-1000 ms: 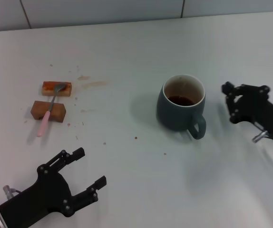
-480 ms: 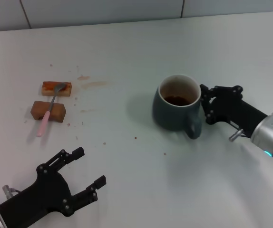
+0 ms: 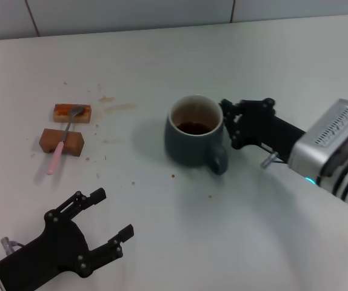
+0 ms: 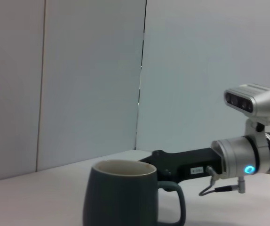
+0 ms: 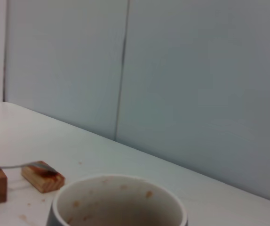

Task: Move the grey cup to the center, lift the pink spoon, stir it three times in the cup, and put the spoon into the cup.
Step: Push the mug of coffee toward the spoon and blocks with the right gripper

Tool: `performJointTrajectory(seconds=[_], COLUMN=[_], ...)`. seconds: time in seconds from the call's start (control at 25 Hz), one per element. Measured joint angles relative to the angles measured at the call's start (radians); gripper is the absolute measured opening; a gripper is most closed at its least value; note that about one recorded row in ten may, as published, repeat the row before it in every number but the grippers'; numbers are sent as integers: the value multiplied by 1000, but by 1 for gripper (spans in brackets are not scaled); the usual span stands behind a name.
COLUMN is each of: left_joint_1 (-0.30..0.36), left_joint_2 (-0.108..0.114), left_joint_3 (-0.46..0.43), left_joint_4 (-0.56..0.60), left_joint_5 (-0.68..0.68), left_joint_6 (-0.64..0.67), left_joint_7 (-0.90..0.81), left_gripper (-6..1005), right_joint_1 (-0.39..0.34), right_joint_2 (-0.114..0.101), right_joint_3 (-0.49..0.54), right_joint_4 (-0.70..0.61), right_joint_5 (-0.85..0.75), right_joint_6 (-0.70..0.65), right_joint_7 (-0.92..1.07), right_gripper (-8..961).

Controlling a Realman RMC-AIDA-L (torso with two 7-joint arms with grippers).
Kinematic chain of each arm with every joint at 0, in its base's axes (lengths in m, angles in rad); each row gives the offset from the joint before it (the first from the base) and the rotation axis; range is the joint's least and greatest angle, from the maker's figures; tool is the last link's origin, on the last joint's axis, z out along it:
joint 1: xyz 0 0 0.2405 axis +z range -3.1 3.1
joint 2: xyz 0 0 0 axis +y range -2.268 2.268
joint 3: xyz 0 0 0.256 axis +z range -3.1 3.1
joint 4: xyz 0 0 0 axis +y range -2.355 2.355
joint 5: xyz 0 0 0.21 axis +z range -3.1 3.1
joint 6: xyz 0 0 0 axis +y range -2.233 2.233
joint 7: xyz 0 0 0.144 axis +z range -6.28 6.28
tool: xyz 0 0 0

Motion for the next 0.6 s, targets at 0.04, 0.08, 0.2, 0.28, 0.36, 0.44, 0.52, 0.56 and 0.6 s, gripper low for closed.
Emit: performJointTrajectory(seconds=[0.04, 0.08, 0.2, 0.28, 0.36, 0.44, 0.52, 0.56, 0.6], left_joint_1=[1, 1, 2, 3, 3, 3, 3, 3, 3], left_joint_2=[0, 0, 0, 0, 0, 0, 0, 0, 0], left_joint_3=[0, 0, 0, 0, 0, 0, 0, 0, 0], left_joint_4=[1, 1, 1, 1, 1, 1, 1, 1, 1], left_joint_5=[0, 0, 0, 0, 0, 0, 0, 0, 0], left_joint_6=[1, 3, 7, 7, 7, 7, 7, 8, 8], left_joint_7=[0, 0, 0, 0, 0, 0, 0, 0, 0], left_gripper=[829, 829, 829, 828, 828, 828, 828, 828, 828], right_joint_1=[11, 18, 45, 59, 69, 78, 85, 88, 89], right_joint_2=[0, 0, 0, 0, 0, 0, 1, 1, 1], right_joint_3=[0, 0, -1, -1, 1, 7, 11, 11, 10], right_joint_4=[8, 13, 32, 46, 57, 66, 77, 82, 84], right_joint_5=[0, 0, 0, -1, -12, -32, -39, -40, -41], right_joint_6=[6, 9, 15, 20, 26, 32, 36, 38, 40], right_joint_7=[0, 0, 0, 0, 0, 0, 0, 0, 0], right_gripper=[60, 60, 61, 61, 61, 61, 60, 60, 59])
